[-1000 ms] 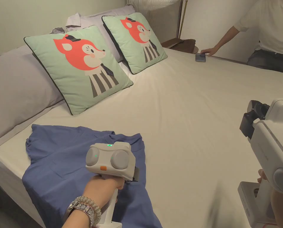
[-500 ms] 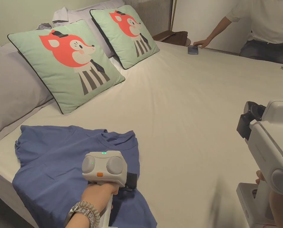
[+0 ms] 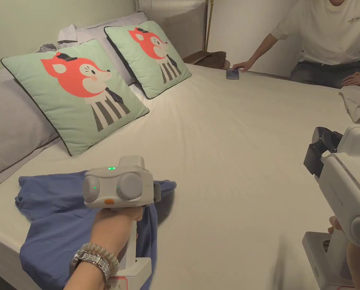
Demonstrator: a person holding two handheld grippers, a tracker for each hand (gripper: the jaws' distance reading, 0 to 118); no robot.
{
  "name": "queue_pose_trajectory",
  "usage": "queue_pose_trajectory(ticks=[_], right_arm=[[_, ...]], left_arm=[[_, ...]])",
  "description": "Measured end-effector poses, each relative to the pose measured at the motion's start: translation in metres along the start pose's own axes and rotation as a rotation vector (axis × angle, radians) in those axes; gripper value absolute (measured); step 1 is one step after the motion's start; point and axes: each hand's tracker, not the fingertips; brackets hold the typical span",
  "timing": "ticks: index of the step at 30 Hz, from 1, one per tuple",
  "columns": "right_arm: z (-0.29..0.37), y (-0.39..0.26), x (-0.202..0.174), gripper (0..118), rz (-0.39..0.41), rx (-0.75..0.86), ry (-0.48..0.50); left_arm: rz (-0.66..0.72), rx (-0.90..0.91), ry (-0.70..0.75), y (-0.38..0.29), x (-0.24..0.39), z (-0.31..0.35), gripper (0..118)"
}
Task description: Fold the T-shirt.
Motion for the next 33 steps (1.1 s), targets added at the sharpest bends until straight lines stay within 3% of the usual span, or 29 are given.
queue_pose_trajectory(ticks=[6,14,23,33], right_arm=[[0.031,0.016,0.035,0,-0.009,0.054,-0.070],[0.092,0.031,0.106,0,0.009,0.109,-0.239],[0.163,0.035,0.178,0,0.019,0.122,-0.436],[0.210,0.021,0.212,0,0.001,0.087,-0.549]], left_arm=[[-0.086,0.199,-0.233,0.032,0.060,0.045,5],[-0.197,0.291,-0.550,0.019,0.182,0.068,5],[-0.343,0.137,-0.827,-0.047,0.319,0.066,5],[-0.455,-0.185,-0.853,-0.153,0.385,0.012,5]])
